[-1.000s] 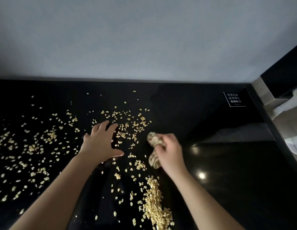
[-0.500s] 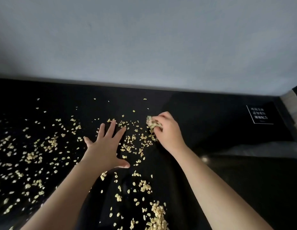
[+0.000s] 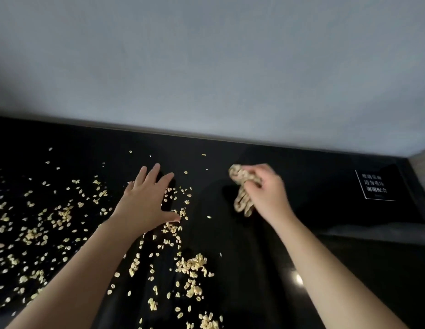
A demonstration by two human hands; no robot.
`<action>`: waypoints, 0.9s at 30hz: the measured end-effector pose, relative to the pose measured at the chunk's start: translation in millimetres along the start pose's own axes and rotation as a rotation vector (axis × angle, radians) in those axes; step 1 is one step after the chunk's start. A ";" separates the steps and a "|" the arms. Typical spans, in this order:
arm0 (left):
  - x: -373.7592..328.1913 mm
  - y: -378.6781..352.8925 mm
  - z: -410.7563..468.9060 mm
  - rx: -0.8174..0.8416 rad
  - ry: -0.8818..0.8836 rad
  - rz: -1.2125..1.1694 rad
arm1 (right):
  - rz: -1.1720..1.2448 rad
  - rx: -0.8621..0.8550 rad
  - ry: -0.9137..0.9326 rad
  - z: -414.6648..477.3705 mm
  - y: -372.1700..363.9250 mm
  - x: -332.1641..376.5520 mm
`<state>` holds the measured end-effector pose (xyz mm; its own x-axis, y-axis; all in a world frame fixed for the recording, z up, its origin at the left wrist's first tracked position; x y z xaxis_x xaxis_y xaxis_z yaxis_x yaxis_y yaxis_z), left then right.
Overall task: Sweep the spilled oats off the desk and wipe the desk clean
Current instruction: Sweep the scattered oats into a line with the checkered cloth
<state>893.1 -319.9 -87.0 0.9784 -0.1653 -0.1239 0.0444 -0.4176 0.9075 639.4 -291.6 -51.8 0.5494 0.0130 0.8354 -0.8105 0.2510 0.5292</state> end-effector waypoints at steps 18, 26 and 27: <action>18.1 -15.2 25.5 0.004 0.025 -0.017 | -0.188 0.431 0.347 18.9 -105.8 28.8; 27.1 -15.1 22.0 0.022 0.063 -0.086 | -0.234 -0.075 0.015 40.9 -1.2 -20.7; 27.6 -14.8 21.2 0.029 0.063 -0.080 | -0.296 -0.131 -0.082 46.0 8.2 -34.5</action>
<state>915.1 -337.1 -112.4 0.9829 -0.0742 -0.1687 0.1176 -0.4528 0.8838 604.5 -334.6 -69.4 0.7349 -0.1561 0.6600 -0.5822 0.3541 0.7319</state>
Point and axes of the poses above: each hand's wrist, its own z-axis towards the middle knuckle, its own y-axis out of the back of the hand, x = y × z, the point moved 10 cm from there along z, towards the middle knuckle, and after that the axes turned 7 degrees about y, right-handed, at the moved point
